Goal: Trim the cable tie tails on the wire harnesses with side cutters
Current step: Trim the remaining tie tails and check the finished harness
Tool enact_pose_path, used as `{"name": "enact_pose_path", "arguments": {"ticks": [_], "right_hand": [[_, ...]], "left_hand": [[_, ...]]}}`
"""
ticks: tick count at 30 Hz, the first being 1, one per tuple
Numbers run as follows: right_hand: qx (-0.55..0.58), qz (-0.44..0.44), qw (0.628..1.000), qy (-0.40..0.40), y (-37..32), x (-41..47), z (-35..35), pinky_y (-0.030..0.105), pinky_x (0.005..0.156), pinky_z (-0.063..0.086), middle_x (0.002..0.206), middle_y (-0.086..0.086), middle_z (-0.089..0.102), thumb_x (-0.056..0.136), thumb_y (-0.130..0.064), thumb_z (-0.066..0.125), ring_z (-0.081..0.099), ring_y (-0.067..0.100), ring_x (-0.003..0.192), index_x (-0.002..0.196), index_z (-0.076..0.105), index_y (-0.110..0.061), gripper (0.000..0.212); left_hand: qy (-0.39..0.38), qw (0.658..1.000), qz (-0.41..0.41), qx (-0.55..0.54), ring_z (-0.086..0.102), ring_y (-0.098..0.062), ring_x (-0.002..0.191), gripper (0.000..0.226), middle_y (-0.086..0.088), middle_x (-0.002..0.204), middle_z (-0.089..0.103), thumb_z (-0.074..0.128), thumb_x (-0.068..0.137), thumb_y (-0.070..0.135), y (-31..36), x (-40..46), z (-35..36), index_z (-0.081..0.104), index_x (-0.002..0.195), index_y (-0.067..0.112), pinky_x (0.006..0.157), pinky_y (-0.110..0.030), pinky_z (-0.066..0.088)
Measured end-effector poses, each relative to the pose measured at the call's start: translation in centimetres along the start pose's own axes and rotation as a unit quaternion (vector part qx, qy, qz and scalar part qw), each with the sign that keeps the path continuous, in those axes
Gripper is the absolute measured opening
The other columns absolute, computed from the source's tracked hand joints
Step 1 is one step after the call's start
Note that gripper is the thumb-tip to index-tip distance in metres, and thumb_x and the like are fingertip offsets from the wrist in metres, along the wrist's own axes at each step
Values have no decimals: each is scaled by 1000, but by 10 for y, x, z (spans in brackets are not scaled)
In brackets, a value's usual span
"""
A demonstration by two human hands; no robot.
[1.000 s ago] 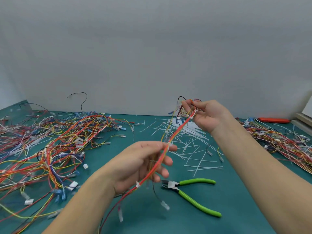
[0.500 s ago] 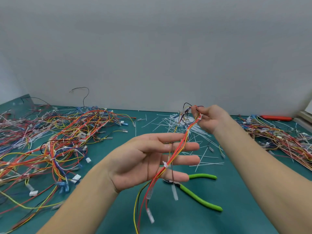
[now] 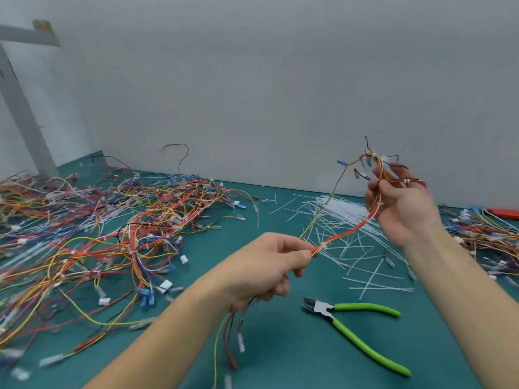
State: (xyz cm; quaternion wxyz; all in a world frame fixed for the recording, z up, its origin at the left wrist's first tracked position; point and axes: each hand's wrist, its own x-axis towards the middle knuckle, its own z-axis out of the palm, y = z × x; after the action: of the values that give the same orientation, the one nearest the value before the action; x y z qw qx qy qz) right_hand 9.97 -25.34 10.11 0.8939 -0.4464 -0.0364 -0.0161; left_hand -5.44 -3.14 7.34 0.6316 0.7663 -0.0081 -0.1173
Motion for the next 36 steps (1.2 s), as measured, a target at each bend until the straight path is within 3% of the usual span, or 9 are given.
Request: {"name": "enact_pose_path", "arguments": {"ticks": [8,13,16,20,24,27,29,32,36], "right_hand": [[-17,28,999,-42,33,-18,16,39,70,62,107,10,75,99,6,56,70,20,78,115,65,-15,28],[-74,45,995,-45,74,-24,68,39,73,63,103,13,73,98,5,63,66,21,77,110,64,-13,21],[-52,45,994,-82,93,-23,112,33,65,59,93,4,73,98,4,63,62,15,71,111,64,-14,22],[61,82,985,-139,112,-12,159,32,69,57,96,4,74,100,7,57,67,18,79,116,64,-14,27],[-38,212,968,-130,159,-8,175,45,89,56,117,14,64,104,-8,59,70,34,102,123,52,-15,21],[-218,348,895,-173,179,-16,155,48,88,60,137,24,58,106,-34,57,68,45,115,124,49,-14,28],[-269,334,883,-194,181,-14,134,44,79,64,131,24,66,106,-29,56,74,39,101,129,54,-7,32],[-297,254,903,-181,154,-9,98,37,73,65,112,19,76,101,-23,63,76,26,79,121,66,-5,27],[-338,189,913,-128,85,-4,33,38,74,65,100,14,78,100,-22,64,74,22,75,112,72,-9,19]], "left_hand": [[142,967,89,192,37,-8,44,21,10,81,73,52,106,26,14,-37,-50,70,111,37,44,-23,34],[276,877,86,383,58,-1,56,23,26,78,72,56,103,28,20,-58,-106,71,106,45,52,-26,42],[399,830,84,381,63,6,61,23,34,76,70,54,101,35,3,-60,-140,66,107,53,61,-26,45],[507,800,76,312,66,-10,58,26,38,80,68,38,88,60,-36,-56,-172,57,105,66,64,-47,61],[517,779,-15,355,66,-14,64,23,31,62,66,54,100,29,-81,-39,-194,62,105,50,61,-34,53],[502,794,-110,325,69,-22,60,21,14,70,73,59,98,19,-108,-35,-218,67,103,38,61,-37,57],[506,795,-129,309,70,-29,57,19,-2,78,75,61,94,21,-120,-36,-231,68,99,38,65,-44,62],[509,793,-79,324,69,-29,65,30,-1,78,70,53,82,35,-145,-32,-252,65,95,59,69,-51,63],[471,784,-59,400,69,-22,89,40,10,99,70,53,88,50,-179,-15,-266,53,128,53,80,-50,62]]}}
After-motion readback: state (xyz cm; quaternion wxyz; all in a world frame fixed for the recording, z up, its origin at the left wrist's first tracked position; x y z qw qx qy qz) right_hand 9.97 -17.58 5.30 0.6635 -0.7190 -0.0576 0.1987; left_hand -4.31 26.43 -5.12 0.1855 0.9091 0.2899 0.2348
